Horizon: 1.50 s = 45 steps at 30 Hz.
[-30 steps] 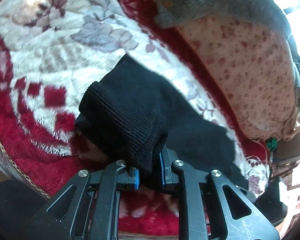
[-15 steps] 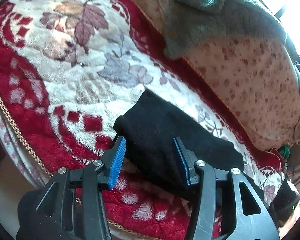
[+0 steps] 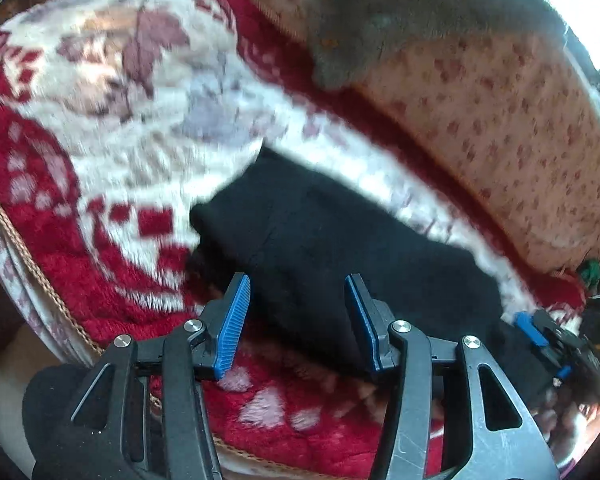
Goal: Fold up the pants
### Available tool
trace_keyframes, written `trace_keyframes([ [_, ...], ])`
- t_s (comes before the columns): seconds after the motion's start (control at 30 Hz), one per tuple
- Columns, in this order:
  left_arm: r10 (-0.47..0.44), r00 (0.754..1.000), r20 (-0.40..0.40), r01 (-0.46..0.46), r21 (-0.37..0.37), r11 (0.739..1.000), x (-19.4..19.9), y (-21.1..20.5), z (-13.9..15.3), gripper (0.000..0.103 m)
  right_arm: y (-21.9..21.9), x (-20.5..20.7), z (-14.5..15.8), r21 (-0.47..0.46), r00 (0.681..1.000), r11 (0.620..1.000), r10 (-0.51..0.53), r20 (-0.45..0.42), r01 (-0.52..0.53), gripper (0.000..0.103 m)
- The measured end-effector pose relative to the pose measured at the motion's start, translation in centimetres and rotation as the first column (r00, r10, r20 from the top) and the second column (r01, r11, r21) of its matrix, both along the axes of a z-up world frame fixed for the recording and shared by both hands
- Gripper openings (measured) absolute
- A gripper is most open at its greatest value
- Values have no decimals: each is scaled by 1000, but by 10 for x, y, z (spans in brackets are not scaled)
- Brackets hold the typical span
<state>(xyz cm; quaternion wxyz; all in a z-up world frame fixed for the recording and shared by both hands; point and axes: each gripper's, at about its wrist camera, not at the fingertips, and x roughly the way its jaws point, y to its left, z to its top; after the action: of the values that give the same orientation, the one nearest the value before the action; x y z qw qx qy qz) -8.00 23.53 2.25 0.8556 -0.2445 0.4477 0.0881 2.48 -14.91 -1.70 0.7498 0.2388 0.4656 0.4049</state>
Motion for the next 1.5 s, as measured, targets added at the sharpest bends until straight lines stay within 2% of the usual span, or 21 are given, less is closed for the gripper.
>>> trace_keyframes([
  [0.07,-13,998,60,12,8,1000,0,-7,14,48,-2,24,-8,89,995,996,21,-102,-12,34],
  [0.13,-47,996,81,46,11,999,6,-19,19,48,2,44,-24,141,978,990,32,-206,-3,34],
  [0.3,-112,994,-16,112,29,993,33,-46,-8,48,13,70,-44,242,945,970,58,-321,23,34],
  [0.37,-102,994,-37,103,17,995,35,-46,-17,48,12,75,-47,217,932,975,27,-362,56,34],
  [0.53,-97,995,-16,97,49,994,36,-47,-18,48,8,74,-33,75,953,997,3,-301,21,35],
  [0.67,-89,996,-28,90,52,995,39,-49,-26,48,18,76,-50,68,943,998,37,-332,-16,35],
  [0.77,-91,996,-27,92,72,993,40,-52,-28,48,23,83,-57,146,940,989,53,-338,-3,35],
  [0.9,-84,996,-23,85,69,994,42,-51,-31,49,18,94,-69,244,926,964,-6,-377,106,35],
  [1.03,-88,996,-21,89,101,991,42,-56,-31,49,24,92,-70,196,947,978,-4,-322,70,30],
  [1.13,-92,995,-25,94,109,990,41,-57,-27,49,15,91,-67,221,938,972,5,-347,76,33],
  [1.27,-80,997,-8,81,93,992,36,-55,-17,49,-21,75,-43,171,958,979,-58,-280,110,34],
  [1.37,-102,994,29,98,121,988,33,-64,-4,49,-72,56,-23,101,969,980,-151,-197,174,34],
  [1.43,-151,986,66,142,125,982,31,-77,8,49,-116,40,-9,-3,964,972,-235,-126,237,35],
  [1.5,-232,968,94,222,108,969,32,-93,17,49,-157,25,1,-103,949,947,-311,-59,304,37],
])
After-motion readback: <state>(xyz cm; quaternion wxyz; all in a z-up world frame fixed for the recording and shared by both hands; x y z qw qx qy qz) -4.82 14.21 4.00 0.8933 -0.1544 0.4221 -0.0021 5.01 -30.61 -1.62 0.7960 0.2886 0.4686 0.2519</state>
